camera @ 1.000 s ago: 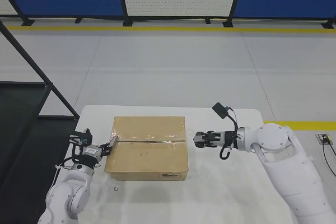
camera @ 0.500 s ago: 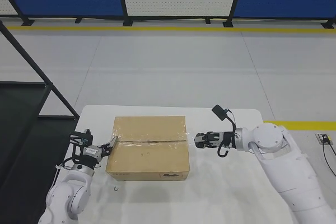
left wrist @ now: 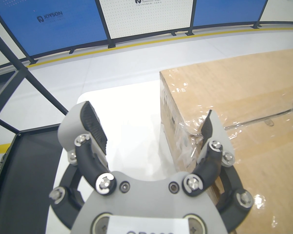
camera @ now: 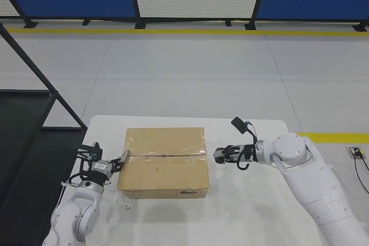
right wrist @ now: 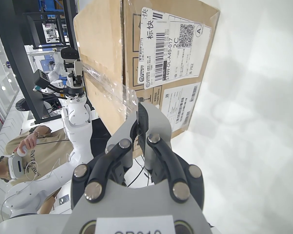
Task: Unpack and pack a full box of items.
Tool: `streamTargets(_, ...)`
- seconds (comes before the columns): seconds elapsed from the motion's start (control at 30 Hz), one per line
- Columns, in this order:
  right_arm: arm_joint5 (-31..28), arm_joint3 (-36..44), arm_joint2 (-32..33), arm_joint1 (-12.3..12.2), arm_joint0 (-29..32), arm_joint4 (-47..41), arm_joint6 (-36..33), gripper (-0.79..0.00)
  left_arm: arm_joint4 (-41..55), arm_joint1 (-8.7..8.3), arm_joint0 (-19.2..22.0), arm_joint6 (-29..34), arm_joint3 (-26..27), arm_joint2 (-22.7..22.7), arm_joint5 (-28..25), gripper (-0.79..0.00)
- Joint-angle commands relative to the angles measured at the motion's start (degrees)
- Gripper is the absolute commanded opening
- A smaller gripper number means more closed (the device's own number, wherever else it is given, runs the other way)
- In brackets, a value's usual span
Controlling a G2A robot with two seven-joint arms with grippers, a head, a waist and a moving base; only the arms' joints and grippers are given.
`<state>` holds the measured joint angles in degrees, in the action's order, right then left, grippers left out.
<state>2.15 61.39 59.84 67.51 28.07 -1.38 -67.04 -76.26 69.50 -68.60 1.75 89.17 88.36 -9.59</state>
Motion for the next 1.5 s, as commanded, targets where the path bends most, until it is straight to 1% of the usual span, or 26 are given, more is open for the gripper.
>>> streamTargets(0.0,-0.18,-0.61,-0.18,0.04,-0.18,-0.19,0.04,-0.785,0.11,0.01,0.05,-0.04,-0.02,-0.11,0.04,0.000)
streamTargets(0.03,-0.12,-0.81,-0.35,0.07,-0.16,-0.17,0.06,-0.785,0.09,0.01,0.07,-0.14,-0.02,-0.14,0.12,0.000)
streamTargets(0.07,0.01,-0.90,-0.51,0.10,-0.16,-0.14,0.11,-0.659,0.07,0.01,0.08,-0.19,-0.04,-0.18,0.17,0.000)
streamTargets(0.1,0.06,-0.92,-0.64,0.12,-0.14,-0.16,0.21,-0.502,-0.01,0.01,0.09,-0.18,-0.08,-0.22,0.24,0.000)
streamTargets(0.13,0.12,-1.00,-0.69,0.12,-0.18,-0.22,0.22,-0.397,-0.05,0.01,0.11,-0.17,-0.08,-0.25,0.30,0.000)
streamTargets(0.17,0.09,-1.25,-0.64,0.11,-0.33,-0.31,0.25,-0.108,-0.05,0.01,0.12,-0.17,-0.09,-0.29,0.33,0.000)
streamTargets(0.2,0.09,-1.49,-0.68,0.12,-0.44,-0.37,0.17,0.000,-0.04,0.01,0.12,-0.14,-0.11,-0.31,0.34,0.000)
streamTargets(0.5,0.29,-2.57,-0.41,0.04,-0.68,-1.04,1.24,0.000,0.13,-0.01,0.17,-0.13,-0.23,-0.43,0.53,0.000)
streamTargets(0.63,0.87,-1.89,1.13,-0.47,0.11,-1.36,2.35,0.000,0.15,-0.02,0.15,-0.14,-0.18,-0.47,0.58,0.000)
streamTargets(0.73,0.99,-0.74,3.00,-0.94,1.07,-2.02,4.55,0.000,0.16,-0.03,0.07,-0.24,0.04,-0.54,0.60,0.000)
streamTargets(0.87,-0.57,3.54,5.89,-1.55,3.55,-3.79,8.28,0.000,0.50,-0.04,-0.20,-0.63,0.51,-0.30,0.85,0.000)
streamTargets(1.07,-0.12,18.79,9.20,-2.16,9.25,-3.95,18.23,0.000,3.69,-0.01,-1.19,-2.16,2.47,1.61,2.42,0.000)
streamTargets(1.33,0.05,19.71,9.28,-2.17,9.57,-3.85,18.78,0.000,8.94,0.04,-2.62,-3.49,4.55,5.14,5.16,0.000)
streamTargets(1.4,-0.31,20.56,8.18,-2.04,10.37,-3.88,18.37,0.000,10.45,0.06,-3.10,-3.67,4.69,6.25,6.06,0.000)
streamTargets(1.43,-0.01,20.93,7.42,-1.96,10.31,-3.08,18.38,-0.419,10.73,0.05,-3.21,-3.74,4.68,6.56,6.26,0.000)
streamTargets(1.47,0.81,21.30,6.28,-1.71,10.00,-2.70,19.22,-0.619,11.15,0.04,-3.39,-3.73,4.60,6.92,6.35,0.000)
